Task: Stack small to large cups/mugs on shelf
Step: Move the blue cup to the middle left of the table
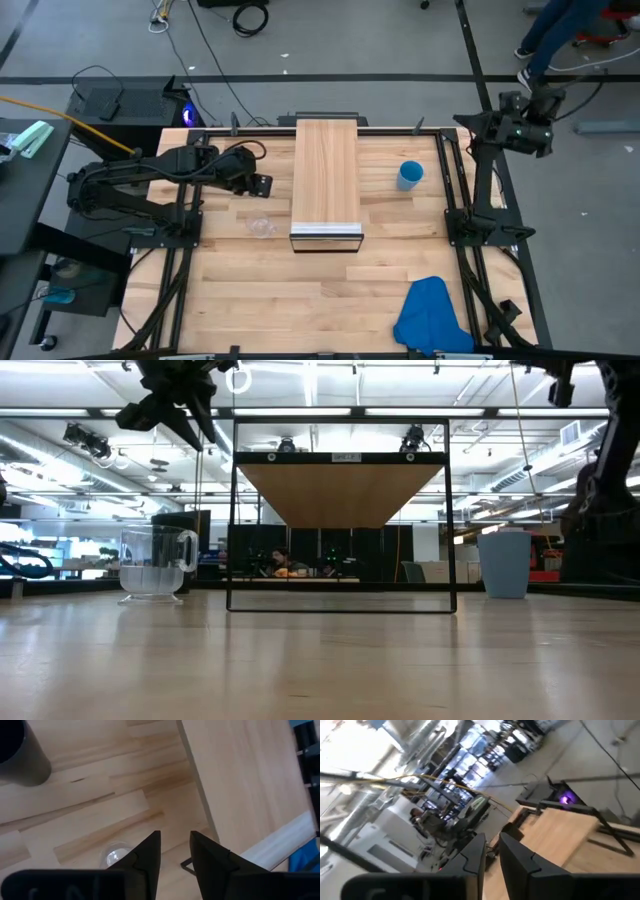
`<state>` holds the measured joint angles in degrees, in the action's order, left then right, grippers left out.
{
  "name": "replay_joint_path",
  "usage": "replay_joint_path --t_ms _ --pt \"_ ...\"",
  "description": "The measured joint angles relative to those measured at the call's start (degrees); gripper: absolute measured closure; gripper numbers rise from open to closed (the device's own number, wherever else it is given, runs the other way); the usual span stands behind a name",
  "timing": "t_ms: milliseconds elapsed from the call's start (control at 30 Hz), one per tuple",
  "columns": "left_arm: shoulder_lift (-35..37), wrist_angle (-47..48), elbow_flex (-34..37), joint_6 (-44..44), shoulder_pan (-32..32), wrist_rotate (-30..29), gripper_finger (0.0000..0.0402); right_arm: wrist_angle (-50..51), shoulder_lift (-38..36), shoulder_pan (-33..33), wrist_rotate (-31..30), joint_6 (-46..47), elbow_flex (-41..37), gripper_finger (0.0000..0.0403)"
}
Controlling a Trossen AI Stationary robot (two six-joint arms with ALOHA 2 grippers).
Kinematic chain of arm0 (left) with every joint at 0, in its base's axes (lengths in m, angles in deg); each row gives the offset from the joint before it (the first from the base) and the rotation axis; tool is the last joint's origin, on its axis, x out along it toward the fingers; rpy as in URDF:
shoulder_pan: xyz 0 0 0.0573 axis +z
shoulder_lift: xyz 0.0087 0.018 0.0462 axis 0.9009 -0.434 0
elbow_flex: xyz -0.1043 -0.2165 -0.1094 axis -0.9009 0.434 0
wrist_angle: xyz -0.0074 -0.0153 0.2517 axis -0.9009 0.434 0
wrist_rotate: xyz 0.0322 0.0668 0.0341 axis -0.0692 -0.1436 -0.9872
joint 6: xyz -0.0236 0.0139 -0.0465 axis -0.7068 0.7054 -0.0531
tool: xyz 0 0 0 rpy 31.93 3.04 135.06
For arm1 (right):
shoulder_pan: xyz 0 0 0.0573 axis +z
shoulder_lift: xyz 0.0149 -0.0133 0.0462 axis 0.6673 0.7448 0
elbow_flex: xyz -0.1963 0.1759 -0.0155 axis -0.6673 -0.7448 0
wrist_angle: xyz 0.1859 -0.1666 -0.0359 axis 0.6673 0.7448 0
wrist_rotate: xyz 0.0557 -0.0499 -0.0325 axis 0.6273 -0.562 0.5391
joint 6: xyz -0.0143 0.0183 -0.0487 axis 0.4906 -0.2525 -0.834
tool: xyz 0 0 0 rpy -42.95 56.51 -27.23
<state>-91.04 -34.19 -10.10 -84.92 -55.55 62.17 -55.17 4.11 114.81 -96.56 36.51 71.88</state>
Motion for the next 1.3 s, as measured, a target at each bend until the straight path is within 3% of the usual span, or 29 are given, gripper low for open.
replay_joint_path --t_ms 267,567,733,900,1100,1300 --pt "0.00 -2.49 0.00 -0.30 -0.90 0.01 0.0291 0.32 11.00 0.63 17.46 3.11 0.01 0.0343" --pt "0.00 -3.47 0.00 0.99 -2.88 -0.02 0.0288 4.94 27.33 6.50 39.16 23.78 0.01 0.0342" --pt "0.00 -3.47 0.00 2.18 -3.21 -0.02 0.0291 4.35 37.47 8.35 41.28 34.50 0.01 0.0344" --pt "0.00 -3.45 0.00 2.65 -3.26 -0.02 0.0287 -1.06 46.63 4.95 41.26 38.52 0.02 0.0345" --pt "0.00 -3.43 0.00 2.97 -3.26 -0.01 0.0291 -1.22 54.42 -4.52 45.34 41.13 3.15 0.0345" --pt "0.00 -3.52 0.00 4.26 -3.26 0.00 0.0287 3.86 58.01 -17.94 49.73 38.27 7.32 0.0345"
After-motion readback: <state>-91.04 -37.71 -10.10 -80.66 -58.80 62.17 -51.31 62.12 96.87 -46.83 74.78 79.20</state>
